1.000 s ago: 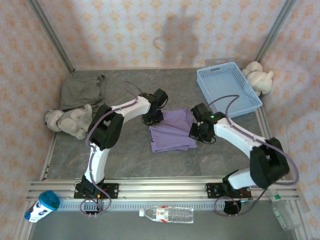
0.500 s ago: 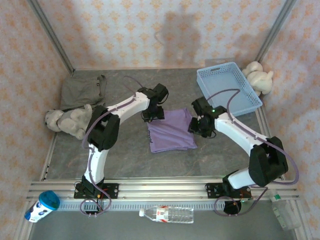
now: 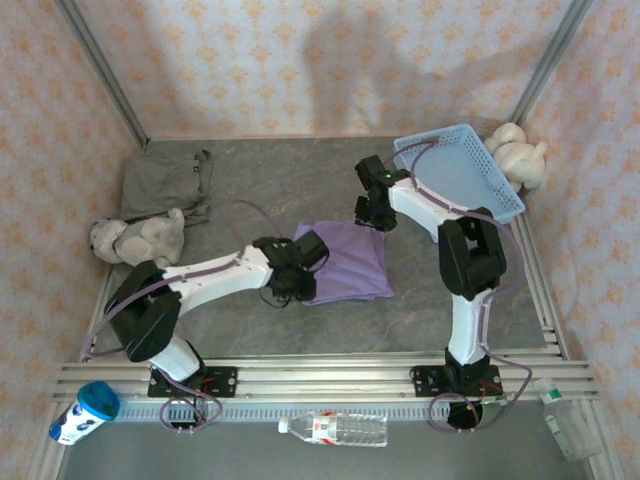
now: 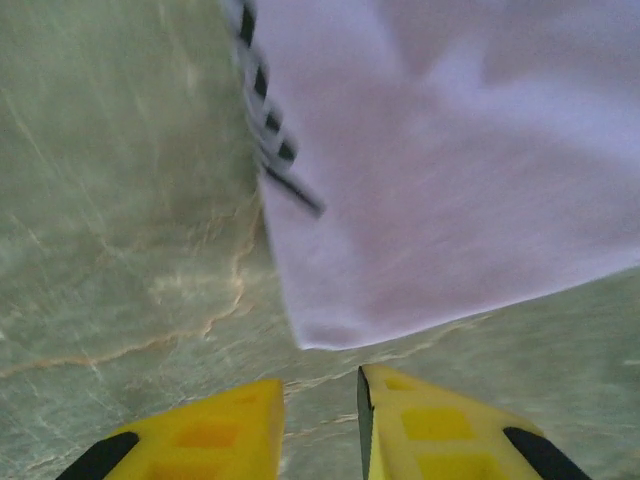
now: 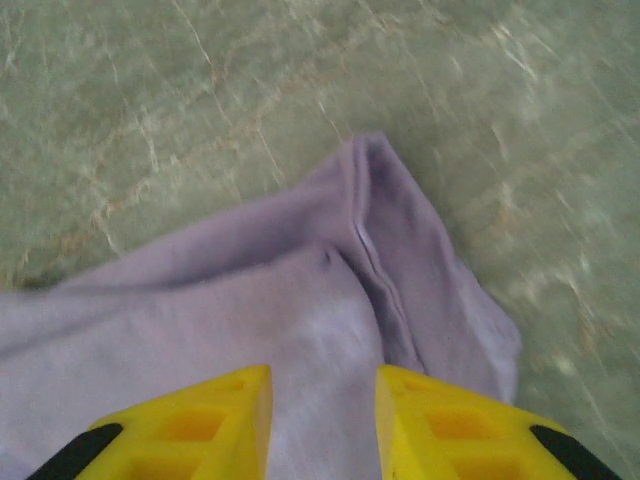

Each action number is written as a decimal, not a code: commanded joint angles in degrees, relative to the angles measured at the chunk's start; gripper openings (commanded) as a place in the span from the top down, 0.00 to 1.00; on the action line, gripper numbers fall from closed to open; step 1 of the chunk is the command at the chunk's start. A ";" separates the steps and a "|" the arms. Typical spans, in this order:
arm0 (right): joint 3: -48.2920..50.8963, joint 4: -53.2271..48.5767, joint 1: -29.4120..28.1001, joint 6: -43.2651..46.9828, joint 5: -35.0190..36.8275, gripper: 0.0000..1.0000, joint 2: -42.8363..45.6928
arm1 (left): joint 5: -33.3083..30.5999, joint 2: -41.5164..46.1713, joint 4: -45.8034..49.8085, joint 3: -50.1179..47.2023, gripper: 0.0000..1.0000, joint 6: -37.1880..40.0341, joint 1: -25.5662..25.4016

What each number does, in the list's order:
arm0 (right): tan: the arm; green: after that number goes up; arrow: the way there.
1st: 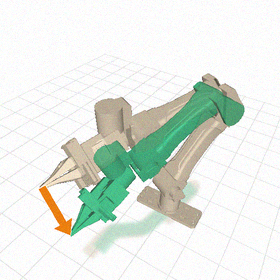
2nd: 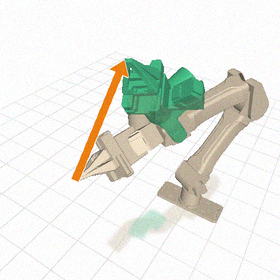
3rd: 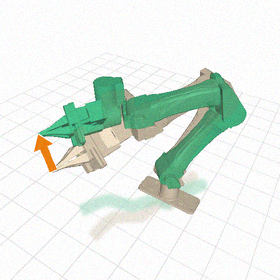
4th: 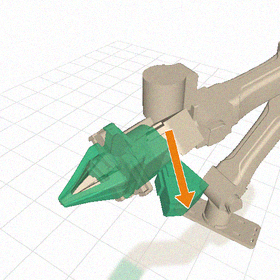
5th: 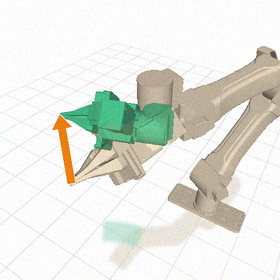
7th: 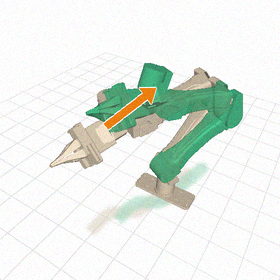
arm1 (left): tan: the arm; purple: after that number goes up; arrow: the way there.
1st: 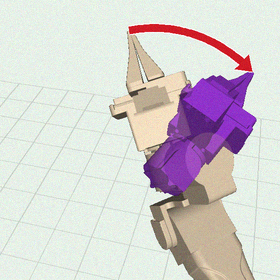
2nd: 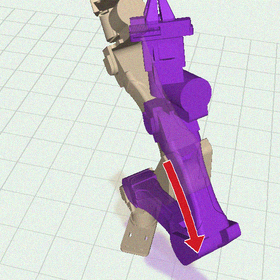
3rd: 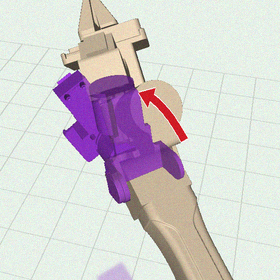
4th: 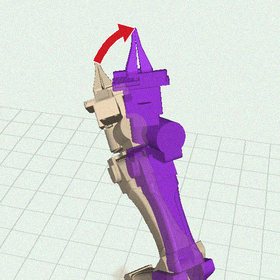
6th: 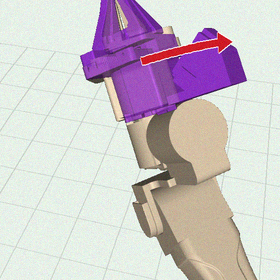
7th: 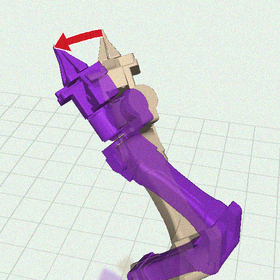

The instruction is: Fold and stack the mixed laundry pile

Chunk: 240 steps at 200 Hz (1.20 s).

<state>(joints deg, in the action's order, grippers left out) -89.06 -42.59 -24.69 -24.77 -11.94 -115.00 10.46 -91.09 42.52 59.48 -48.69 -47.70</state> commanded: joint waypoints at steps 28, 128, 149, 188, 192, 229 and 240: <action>-5.84 -1.71 1.50 1.94 2.71 0.68 -5.52 | -6.11 -5.99 -5.42 -0.38 0.73 -6.64 -2.40; -4.09 -3.32 2.25 3.81 5.43 1.00 1.66 | -7.37 -12.90 -1.02 -1.34 0.87 -6.86 -2.02; -3.48 -4.13 4.41 3.95 7.55 1.00 3.85 | -7.63 -12.21 -0.50 -1.75 0.87 -6.92 -1.99; -3.75 -4.12 7.37 3.35 6.15 1.00 -1.44 | -8.99 -11.48 1.34 -1.01 0.87 -6.26 -1.92; -3.83 -4.39 7.43 3.18 5.87 1.00 -2.01 | -9.30 -11.43 1.69 -0.79 0.87 -6.04 -1.83; -3.56 -6.63 7.38 2.22 4.91 0.86 -2.94 | -10.97 -10.40 4.11 1.43 0.81 -4.37 0.70; -3.63 -8.18 7.37 2.45 3.85 0.73 -2.23 | -11.69 -9.65 5.16 2.45 0.76 -3.61 1.63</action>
<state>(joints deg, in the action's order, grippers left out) -92.47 -47.11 -17.54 -22.09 -9.41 -118.69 3.49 -100.57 41.36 60.45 -54.02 -48.49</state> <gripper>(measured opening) 0.164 0.199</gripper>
